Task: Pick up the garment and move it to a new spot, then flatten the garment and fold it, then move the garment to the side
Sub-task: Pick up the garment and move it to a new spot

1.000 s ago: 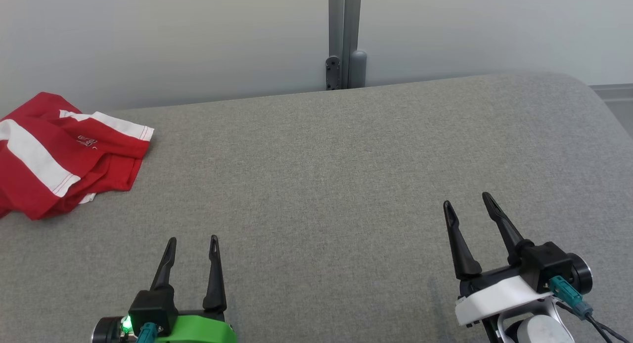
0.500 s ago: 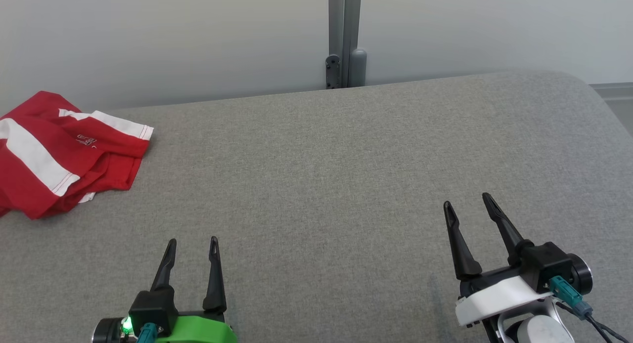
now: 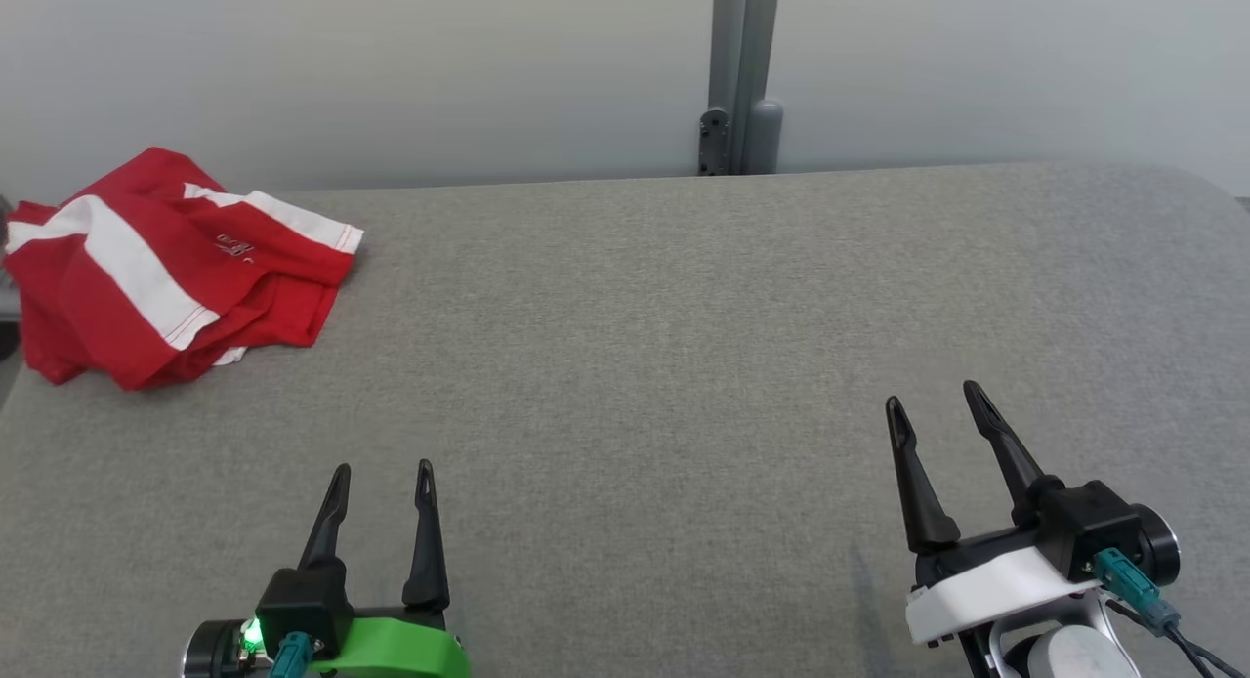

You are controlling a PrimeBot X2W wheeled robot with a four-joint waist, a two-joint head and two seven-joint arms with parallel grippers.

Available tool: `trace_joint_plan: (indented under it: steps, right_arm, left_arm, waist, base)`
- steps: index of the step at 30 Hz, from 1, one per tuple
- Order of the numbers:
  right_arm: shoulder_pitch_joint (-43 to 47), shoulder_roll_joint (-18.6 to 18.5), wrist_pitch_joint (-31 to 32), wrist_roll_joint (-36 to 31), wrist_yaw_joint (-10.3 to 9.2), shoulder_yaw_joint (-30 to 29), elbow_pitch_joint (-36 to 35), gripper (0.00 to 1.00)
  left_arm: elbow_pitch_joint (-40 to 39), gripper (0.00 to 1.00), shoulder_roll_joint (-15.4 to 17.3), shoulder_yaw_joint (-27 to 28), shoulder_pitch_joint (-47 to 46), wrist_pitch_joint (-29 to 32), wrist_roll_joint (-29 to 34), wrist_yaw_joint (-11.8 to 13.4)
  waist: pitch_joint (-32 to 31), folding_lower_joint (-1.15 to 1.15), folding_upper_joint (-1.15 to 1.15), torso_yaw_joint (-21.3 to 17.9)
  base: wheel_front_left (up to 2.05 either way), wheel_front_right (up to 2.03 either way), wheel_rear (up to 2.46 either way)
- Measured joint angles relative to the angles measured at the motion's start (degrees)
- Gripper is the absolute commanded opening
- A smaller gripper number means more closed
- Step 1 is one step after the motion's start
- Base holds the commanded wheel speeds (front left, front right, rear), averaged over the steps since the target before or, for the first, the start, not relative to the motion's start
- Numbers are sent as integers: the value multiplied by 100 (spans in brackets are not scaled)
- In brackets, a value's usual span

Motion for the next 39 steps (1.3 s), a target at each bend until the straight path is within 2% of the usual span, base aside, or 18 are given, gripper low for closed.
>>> trace_joint_plan:
  steps: [12, 22, 26, 31, 36, 39]
  right_arm:
    - [55, 1, 0, 70, 0, 79, -46, 100]
    - [-14, 5, 0, 98, 1, 396, 27, 100]
    - [-111, 5, 0, 83, 1, 494, 83, 100]
    - [-117, 4, 0, 73, 1, 519, 83, 100]
    - [-5, 5, 0, 31, 1, 393, -1, 100]
    - [1, 0, -1, -27, 1, 309, -104, 100]
  left_arm:
    - [-42, 100, 3, 100, 16, 0, 88, -10]
    - [-220, 100, 9, 301, 199, 0, 105, -23]
    - [-328, 100, 9, 290, 270, 0, 31, 32]
    - [-346, 100, 9, 221, 330, 0, -16, 60]
    - [-222, 100, 13, 233, 248, 0, -14, -121]
    - [-215, 100, 59, 370, -112, 0, -65, -256]
  waist:
    - [-45, 0, 0, 1256]
    - [-87, 0, 0, 2329]
    - [-69, 0, 0, 2553]
    - [-18, 0, 0, 2640]
    - [27, 0, 0, 2667]
    - [122, 0, 0, 2666]
  base:
    - [0, 0, 0]
    - [0, 0, 0]
    - [0, 0, 0]
    - [0, 0, 0]
    - [0, 0, 0]
    - [0, 0, 0]
